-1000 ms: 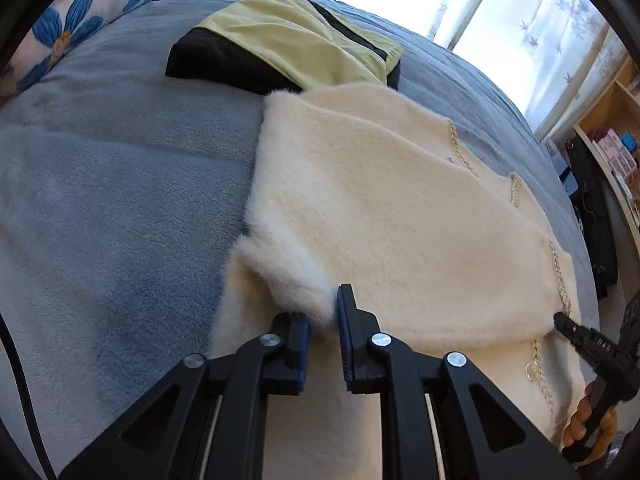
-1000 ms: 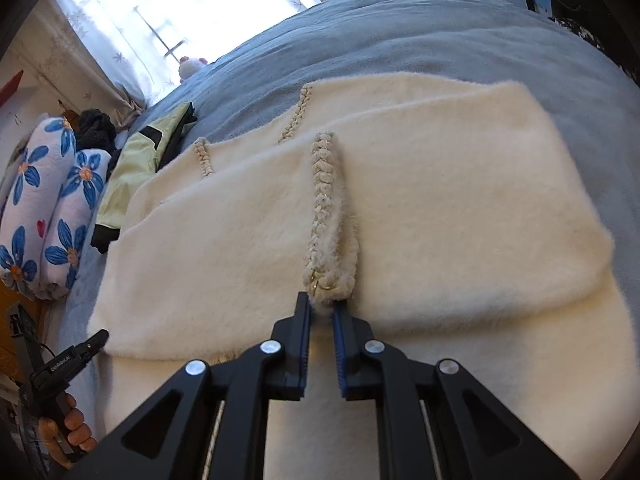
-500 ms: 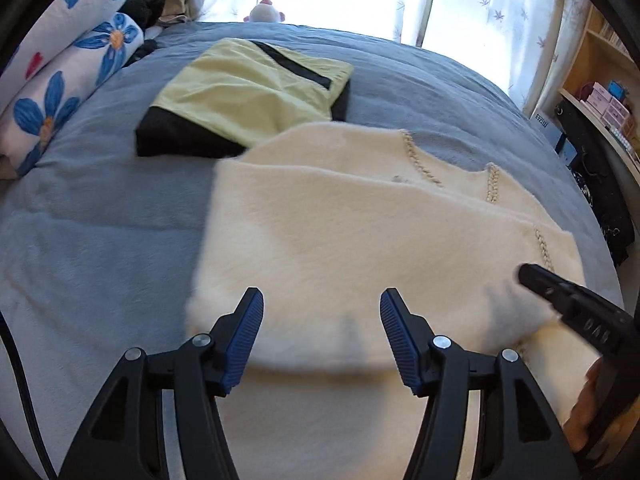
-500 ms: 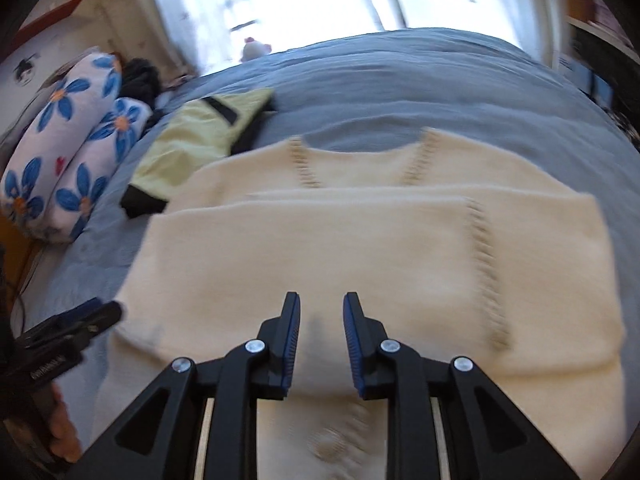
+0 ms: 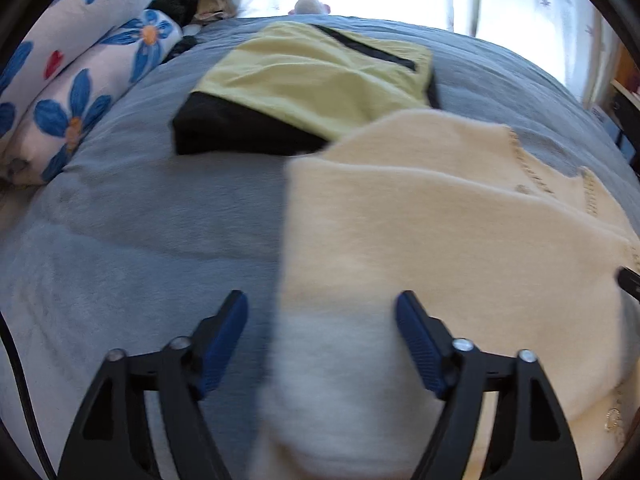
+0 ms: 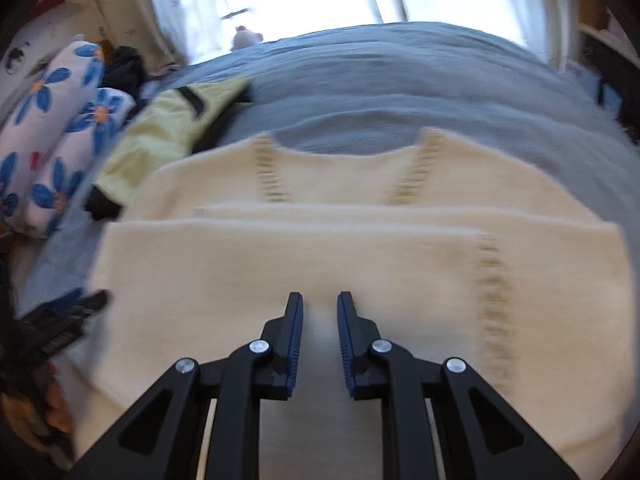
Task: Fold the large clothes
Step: 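Open both grippers and move them back above the cardigan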
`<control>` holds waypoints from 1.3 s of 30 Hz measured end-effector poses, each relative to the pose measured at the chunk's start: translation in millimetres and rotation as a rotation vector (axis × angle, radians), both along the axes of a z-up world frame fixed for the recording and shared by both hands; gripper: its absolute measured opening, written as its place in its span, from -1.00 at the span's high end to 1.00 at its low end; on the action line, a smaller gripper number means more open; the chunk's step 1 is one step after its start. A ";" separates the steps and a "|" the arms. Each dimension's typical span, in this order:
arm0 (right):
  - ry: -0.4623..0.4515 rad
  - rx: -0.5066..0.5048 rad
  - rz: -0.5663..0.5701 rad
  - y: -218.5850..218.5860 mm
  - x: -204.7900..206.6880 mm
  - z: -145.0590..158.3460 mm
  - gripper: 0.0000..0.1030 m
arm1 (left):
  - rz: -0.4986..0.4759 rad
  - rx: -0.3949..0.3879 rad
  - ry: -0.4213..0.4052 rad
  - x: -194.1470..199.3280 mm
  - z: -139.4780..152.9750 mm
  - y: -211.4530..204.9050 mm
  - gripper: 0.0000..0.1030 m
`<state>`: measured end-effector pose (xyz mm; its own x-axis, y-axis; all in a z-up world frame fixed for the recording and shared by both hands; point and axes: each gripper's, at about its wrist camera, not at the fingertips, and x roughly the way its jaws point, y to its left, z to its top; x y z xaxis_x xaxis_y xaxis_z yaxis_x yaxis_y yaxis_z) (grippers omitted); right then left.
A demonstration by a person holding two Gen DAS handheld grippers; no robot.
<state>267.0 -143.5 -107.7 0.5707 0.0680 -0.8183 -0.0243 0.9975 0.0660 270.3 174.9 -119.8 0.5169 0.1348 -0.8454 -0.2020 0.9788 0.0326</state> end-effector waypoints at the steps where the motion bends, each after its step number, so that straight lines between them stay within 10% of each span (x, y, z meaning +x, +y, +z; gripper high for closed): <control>1: -0.001 -0.017 -0.024 -12.3 -2.8 -2.0 0.62 | 0.013 -0.017 0.002 -2.2 -1.2 8.4 -0.51; 4: 0.019 0.131 -0.040 -50.9 -15.0 -5.6 0.73 | 0.040 -0.083 0.010 -3.7 -4.1 26.9 -0.52; 16: 0.032 0.099 -0.052 -44.4 -38.2 11.4 0.71 | 0.036 -0.065 0.005 -17.5 9.9 26.4 -0.52; 39: -0.058 0.183 -0.062 -76.0 -171.3 96.5 0.70 | -0.058 -0.053 -0.112 -145.6 127.7 -19.4 -0.52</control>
